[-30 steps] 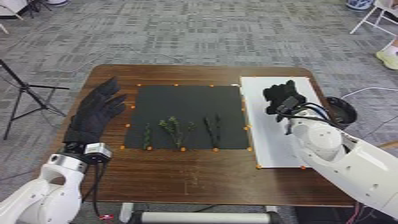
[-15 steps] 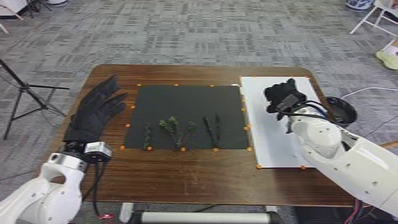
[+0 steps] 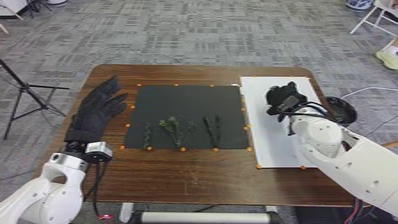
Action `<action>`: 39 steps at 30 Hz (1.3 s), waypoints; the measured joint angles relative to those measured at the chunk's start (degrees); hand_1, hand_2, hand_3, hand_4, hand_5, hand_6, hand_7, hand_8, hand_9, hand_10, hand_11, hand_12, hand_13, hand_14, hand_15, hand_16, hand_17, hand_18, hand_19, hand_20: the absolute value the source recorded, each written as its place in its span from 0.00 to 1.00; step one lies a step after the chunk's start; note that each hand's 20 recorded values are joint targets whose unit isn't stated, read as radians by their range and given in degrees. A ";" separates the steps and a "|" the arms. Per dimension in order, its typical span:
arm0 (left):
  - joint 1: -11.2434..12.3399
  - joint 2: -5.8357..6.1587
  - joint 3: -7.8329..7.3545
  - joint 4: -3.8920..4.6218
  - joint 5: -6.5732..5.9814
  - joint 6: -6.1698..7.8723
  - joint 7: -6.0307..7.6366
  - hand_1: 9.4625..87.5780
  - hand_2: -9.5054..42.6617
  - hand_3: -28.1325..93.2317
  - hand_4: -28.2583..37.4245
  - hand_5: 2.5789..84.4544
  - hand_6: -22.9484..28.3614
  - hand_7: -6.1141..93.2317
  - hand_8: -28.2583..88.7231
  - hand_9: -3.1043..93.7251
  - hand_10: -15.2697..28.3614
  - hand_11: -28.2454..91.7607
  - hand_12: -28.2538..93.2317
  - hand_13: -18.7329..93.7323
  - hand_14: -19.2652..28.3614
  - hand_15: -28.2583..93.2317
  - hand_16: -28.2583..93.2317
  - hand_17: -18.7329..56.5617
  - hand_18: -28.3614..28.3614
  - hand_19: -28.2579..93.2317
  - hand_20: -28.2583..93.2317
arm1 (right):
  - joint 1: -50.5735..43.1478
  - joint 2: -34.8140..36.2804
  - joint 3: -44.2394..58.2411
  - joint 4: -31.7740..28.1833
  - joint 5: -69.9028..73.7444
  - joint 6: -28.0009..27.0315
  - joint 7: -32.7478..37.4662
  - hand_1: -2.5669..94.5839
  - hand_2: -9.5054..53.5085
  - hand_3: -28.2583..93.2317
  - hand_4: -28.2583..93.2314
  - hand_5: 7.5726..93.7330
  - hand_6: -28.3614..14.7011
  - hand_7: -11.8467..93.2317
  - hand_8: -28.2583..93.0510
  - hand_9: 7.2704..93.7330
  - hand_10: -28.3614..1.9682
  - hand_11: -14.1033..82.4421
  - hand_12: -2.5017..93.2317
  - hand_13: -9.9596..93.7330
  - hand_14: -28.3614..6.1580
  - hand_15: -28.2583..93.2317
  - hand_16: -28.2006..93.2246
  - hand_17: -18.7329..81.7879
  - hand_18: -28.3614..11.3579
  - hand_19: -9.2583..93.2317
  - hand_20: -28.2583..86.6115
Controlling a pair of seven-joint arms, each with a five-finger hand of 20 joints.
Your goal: Arrange flowers
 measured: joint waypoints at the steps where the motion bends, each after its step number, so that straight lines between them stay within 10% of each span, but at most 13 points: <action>1: -0.06 -0.03 0.02 0.02 0.00 0.00 -0.02 0.23 0.10 0.77 0.04 0.25 0.48 0.23 0.17 0.21 0.57 0.35 0.39 0.31 0.67 0.43 0.28 0.10 0.83 0.53 0.33 | 0.00 -0.01 -0.02 0.04 0.00 -0.13 0.01 0.39 0.00 0.91 0.00 0.57 0.75 0.42 0.10 0.65 0.70 0.35 0.22 0.58 0.64 0.80 0.46 0.38 0.28 0.80 0.70; 8: -0.25 -0.14 0.04 0.05 0.02 0.00 -0.07 0.23 0.10 0.77 0.04 0.25 0.48 0.23 0.17 0.21 0.57 0.35 0.39 0.31 0.67 0.43 0.28 0.10 0.83 0.53 0.33 | 1.21 -0.74 -2.51 1.75 -0.18 2.94 1.40 0.52 0.01 0.86 0.00 0.67 0.79 0.58 0.27 0.87 0.81 0.28 0.46 0.69 0.66 0.81 0.53 0.44 0.26 0.85 0.71; 20: -2.94 1.08 2.45 0.98 -0.02 -0.22 -0.25 0.24 0.10 0.77 0.04 0.25 0.48 0.23 0.17 0.21 0.57 0.35 0.39 0.31 0.68 0.43 0.28 0.11 0.83 0.53 0.33 | 1.24 -1.54 -3.55 2.70 1.09 13.46 -0.85 0.50 0.00 0.92 0.02 0.74 0.77 0.55 0.28 0.92 0.80 0.27 0.48 0.73 0.66 0.80 0.55 0.46 0.24 0.86 0.71; 25: -9.49 5.28 8.82 2.89 -0.70 -2.31 -0.81 0.24 0.10 0.77 0.04 0.25 0.48 0.23 0.17 0.21 0.57 0.35 0.39 0.31 0.68 0.43 0.28 0.11 0.83 0.53 0.33 | 4.14 -2.24 -6.57 0.83 2.58 16.08 -3.40 0.50 0.00 0.92 0.03 0.76 0.75 0.54 0.27 0.93 0.79 0.26 0.48 0.73 0.66 0.80 0.56 0.46 0.24 0.86 0.71; 30: -18.43 9.93 16.57 4.67 -4.64 -7.23 -0.83 0.24 0.10 0.77 0.04 0.25 0.48 0.23 0.17 0.21 0.57 0.35 0.39 0.31 0.68 0.43 0.28 0.11 0.83 0.53 0.33 | 10.14 -6.77 -11.21 -0.29 3.70 17.25 -6.80 0.50 0.00 0.92 0.03 0.76 0.75 0.54 0.26 0.93 0.79 0.26 0.48 0.73 0.66 0.80 0.57 0.46 0.24 0.86 0.71; 39: -33.38 13.81 26.17 7.09 -4.32 -6.72 1.10 0.24 0.10 0.77 0.04 0.25 0.48 0.23 0.17 0.21 0.57 0.35 0.39 0.31 0.68 0.44 0.28 0.11 0.83 0.53 0.33 | 17.37 -20.10 -17.34 -1.81 3.77 17.33 -9.32 0.52 0.00 0.91 0.00 0.79 0.75 0.52 0.21 0.94 0.77 0.25 0.46 0.73 0.67 0.79 0.57 0.46 0.25 0.86 0.71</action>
